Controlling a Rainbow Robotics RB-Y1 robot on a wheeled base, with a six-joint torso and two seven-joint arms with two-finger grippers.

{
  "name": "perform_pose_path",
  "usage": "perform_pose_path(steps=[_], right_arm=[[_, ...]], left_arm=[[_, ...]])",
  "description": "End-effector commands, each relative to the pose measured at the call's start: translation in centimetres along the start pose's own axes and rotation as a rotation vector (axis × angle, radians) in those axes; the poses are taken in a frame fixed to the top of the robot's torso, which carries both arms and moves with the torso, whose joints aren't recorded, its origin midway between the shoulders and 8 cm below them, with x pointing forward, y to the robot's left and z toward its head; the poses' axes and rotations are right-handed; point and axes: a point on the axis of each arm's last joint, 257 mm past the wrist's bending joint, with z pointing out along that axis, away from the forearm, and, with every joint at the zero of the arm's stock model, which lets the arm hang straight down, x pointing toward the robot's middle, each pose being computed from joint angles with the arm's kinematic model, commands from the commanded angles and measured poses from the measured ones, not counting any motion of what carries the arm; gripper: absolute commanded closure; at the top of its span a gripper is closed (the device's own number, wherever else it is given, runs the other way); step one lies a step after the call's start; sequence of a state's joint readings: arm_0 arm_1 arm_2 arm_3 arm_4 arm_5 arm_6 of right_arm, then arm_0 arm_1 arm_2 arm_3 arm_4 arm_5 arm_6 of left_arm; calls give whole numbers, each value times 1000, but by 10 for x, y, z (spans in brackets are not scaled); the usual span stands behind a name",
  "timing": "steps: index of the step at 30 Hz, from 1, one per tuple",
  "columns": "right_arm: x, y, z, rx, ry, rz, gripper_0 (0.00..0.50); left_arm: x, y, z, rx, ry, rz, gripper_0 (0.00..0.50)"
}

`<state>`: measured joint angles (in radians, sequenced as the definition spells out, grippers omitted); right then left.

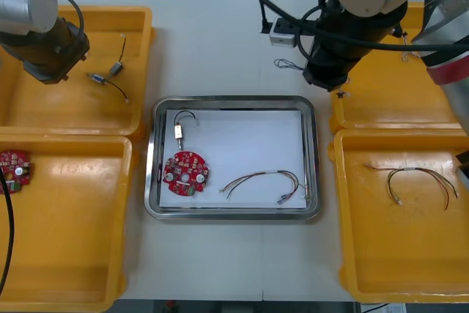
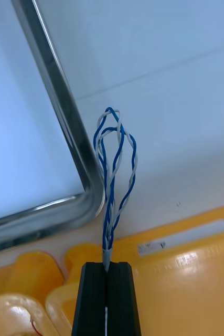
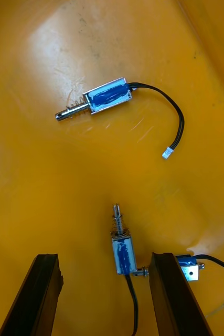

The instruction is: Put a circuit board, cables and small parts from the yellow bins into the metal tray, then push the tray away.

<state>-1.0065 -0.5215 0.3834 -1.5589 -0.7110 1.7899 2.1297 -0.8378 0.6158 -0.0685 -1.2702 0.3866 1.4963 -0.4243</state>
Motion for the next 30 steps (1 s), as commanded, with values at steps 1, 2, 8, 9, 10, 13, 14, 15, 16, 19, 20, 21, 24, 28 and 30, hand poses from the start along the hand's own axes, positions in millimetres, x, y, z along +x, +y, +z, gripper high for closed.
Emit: perform_pose_path(steps=[1, 2, 8, 9, 10, 13, 14, 15, 16, 19, 20, 21, 24, 28, 30], right_arm=[[-42, 34, 9, -17, -57, -121, 500], [-44, 37, 11, -20, -59, -128, 500], [-64, 63, 32, -28, -79, -199, 500], [-65, 68, 36, -31, -82, -210, 500], [-66, 73, 41, -35, -83, -218, 500], [-68, 85, 50, -53, -92, -235, 500], [-69, 88, 52, -58, -96, -235, 500], [-67, 92, 56, -64, -99, -236, 500], [-67, 96, 60, -71, -99, -241, 500], [-67, 104, 67, -70, -96, -264, 500], [-66, 104, 69, -69, -94, -267, 500], [-67, 106, 70, -67, -94, -269, 500], [-65, 111, 83, -73, -90, -268, 500], [-64, 113, 91, -76, -91, -268, 500], [-64, 113, 93, -76, -90, -270, 500]], left_arm=[[-5, -42, -11, 57, -37, 32, 0], [-6, -44, -10, 58, -40, 30, 0], [-6, -47, 1, 55, -51, 18, 0], [-5, -47, 3, 55, -52, 17, 0], [-5, -48, 4, 55, -51, 17, 0], [-3, -47, 8, 42, -44, 14, 0], [-1, -46, 10, 39, -42, 14, 0], [0, -47, 11, 33, -43, 15, 0], [2, -46, 14, 28, -45, 19, 0], [5, -43, 19, 14, -48, 24, 0], [6, -43, 19, 13, -49, 27, 0], [7, -42, 20, 10, -46, 26, 0], [9, -41, 22, 7, -41, 23, 0], [17, -44, 23, 9, -32, 24, 0], [17, -44, 23, 9, -32, 26, 0]])
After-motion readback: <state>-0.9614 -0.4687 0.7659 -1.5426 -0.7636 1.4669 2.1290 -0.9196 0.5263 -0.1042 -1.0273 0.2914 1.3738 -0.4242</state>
